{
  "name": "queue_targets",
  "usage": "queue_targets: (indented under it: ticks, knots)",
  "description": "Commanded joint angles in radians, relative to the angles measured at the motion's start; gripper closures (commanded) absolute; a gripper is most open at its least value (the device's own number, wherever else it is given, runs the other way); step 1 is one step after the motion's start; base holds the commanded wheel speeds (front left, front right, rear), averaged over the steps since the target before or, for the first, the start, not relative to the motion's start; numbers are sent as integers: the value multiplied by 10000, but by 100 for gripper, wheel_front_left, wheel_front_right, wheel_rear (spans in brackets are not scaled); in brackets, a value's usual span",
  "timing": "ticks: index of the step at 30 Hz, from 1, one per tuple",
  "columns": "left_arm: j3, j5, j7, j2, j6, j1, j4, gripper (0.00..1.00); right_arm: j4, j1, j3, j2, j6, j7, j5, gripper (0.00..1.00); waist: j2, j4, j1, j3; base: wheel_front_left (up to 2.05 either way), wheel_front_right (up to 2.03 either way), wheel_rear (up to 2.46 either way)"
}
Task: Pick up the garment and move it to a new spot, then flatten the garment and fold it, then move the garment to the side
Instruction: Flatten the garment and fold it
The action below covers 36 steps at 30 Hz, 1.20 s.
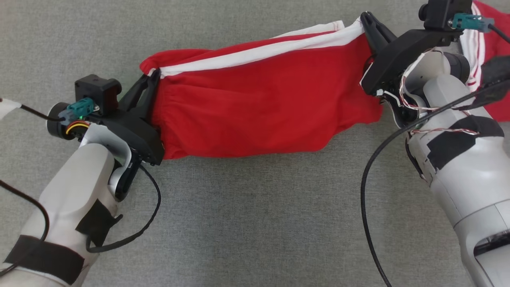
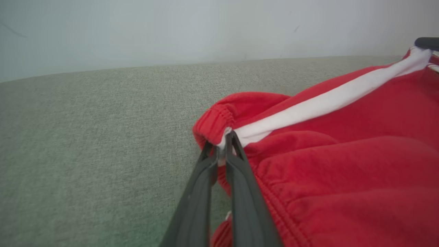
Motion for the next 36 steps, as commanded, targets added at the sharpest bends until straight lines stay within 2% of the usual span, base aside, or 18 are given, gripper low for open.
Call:
queue_targets:
  ticks: [1, 8, 9, 10, 11, 18, 22, 28, 29, 30, 36]
  knots:
    - [-43, 37, -86, -13, -60, -122, 165, 100, 259, -233, 158, 91, -9, -121, 115, 100, -3, 81, -3, 71, 0, 0, 0]
    - [-153, 71, -309, -223, -182, -397, 599, 100, 1301, -826, 646, 254, -9, -631, 557, 100, -3, 186, -3, 133, 0, 0, 0]
    - [-156, 59, -329, -245, -193, -419, 651, 95, 1400, -902, 725, 253, -9, -726, 585, 71, -3, 203, -3, 123, 0, 0, 0]
    - [-163, 88, -385, -264, -171, -432, 684, 20, 1474, -954, 806, 239, -9, -836, 607, 0, -3, 214, -3, 106, 0, 0, 0]
    - [-173, 94, -412, -286, -165, -405, 729, 0, 1549, -943, 885, 228, -9, -928, 685, 0, -3, 218, -3, 63, 0, 0, 0]
    - [-62, -41, -663, -324, -72, 126, 782, 0, 1609, -439, 1396, 32, -9, -1481, 1331, 0, -3, 195, -3, -586, 0, 0, 0]
    - [146, -54, -811, -170, 151, 688, 379, 0, 1397, 38, 1721, -167, -9, -1828, 1705, 0, -3, 182, -3, -1158, 0, 0, 0]
    - [824, 391, -879, 169, 996, 2034, -1495, 0, 925, 1024, 2161, -615, -9, -2409, 2144, 0, -3, 167, -3, -1870, 0, 0, 0]
    - [824, 391, -879, 169, 996, 2034, -1495, 0, 925, 1024, 2161, -615, -9, -2409, 2144, 0, -3, 167, -3, -1870, 0, 0, 0]
    - [1190, 629, -883, 291, 1355, 2771, -2373, 0, 747, 1348, 2289, -770, -9, -2565, 2147, 0, -3, 143, -3, -2049, 0, 0, 0]
    - [1991, 1379, -886, 435, 2265, 4781, -4460, 0, 302, 2284, 2191, -1028, -9, -2856, 2032, 0, -3, 72, -3, -2473, 0, 0, 0]
